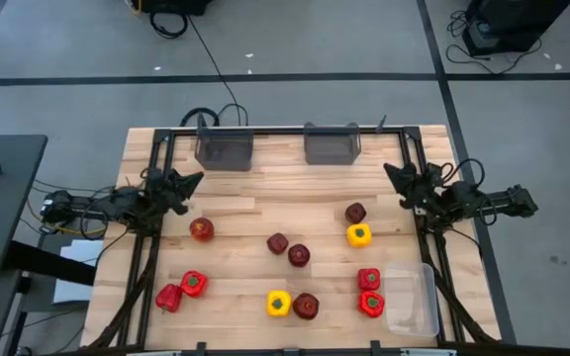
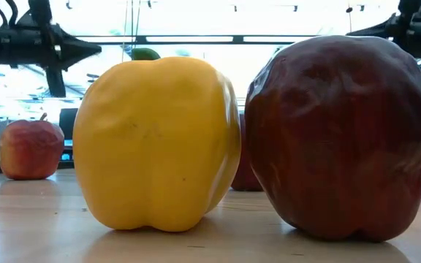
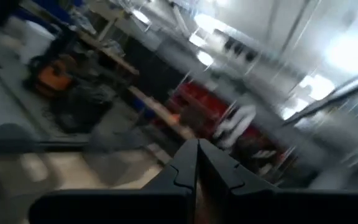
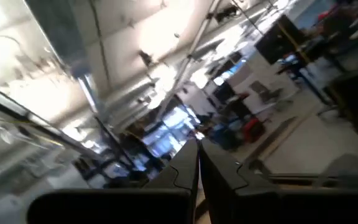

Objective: Sort produce into baskets
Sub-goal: Put the yellow bell pepper into the right black bin

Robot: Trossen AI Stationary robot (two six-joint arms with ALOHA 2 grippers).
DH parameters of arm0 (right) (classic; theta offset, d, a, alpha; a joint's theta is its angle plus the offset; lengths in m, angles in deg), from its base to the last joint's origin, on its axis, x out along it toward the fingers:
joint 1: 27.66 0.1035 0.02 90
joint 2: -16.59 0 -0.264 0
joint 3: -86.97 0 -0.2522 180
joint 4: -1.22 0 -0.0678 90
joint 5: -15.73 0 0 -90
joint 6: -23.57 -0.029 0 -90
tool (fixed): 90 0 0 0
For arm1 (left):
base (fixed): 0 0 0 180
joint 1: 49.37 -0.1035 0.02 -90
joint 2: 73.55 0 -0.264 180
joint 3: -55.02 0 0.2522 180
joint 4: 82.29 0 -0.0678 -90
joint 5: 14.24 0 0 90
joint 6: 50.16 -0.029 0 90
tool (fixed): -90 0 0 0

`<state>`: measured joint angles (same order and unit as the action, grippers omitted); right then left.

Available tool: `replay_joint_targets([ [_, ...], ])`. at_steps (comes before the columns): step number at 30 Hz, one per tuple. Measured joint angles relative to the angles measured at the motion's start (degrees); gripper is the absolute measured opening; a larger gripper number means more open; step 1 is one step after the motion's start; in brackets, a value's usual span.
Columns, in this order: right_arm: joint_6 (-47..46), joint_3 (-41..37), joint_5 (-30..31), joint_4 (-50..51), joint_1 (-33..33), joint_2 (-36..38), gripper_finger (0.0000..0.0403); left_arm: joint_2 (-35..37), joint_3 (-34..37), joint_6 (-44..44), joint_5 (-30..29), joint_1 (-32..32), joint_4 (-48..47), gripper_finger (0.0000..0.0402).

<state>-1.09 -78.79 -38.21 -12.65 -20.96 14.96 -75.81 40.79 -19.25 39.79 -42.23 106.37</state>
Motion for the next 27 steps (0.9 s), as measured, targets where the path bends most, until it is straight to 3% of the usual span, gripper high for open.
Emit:
replay_joint_targets([
  [4,-1.6,3.3,-10.4,5.4,-0.7,-3.2,0.0042,-3.6,-3.4,1.6,6.9,0.1,-0.3,0.0019],
  [12,-3.8,18.4,-13.6,14.5,-0.9,-19.8,0.0122,-20.8,-14.2,0.6,12.0,0.0,-4.7,0.0034],
  [16,-1.7,31.3,-15.7,32.9,-0.9,-30.4,0.0152,-30.7,-21.0,-1.0,15.3,0.0,-7.6,0.0065],
  [19,4.1,42.4,-29.9,48.0,-0.8,-39.1,0.0155,-37.7,-27.5,-2.2,18.6,0.0,-13.2,0.0096],
  [21,0.5,49.8,-35.7,59.5,0.2,-45.2,0.0149,-41.3,-32.1,-3.0,21.3,0.0,-17.6,0.0114],
  [24,-5.2,56.7,-34.0,78.6,2.4,-53.0,0.0135,-45.2,-38.1,-5.7,24.4,0.0,-23.9,0.0132],
  [27,-5.4,57.7,-33.5,84.7,4.5,-57.4,0.0129,-47.8,-41.2,-7.9,25.2,0.0,-27.6,0.0140],
])
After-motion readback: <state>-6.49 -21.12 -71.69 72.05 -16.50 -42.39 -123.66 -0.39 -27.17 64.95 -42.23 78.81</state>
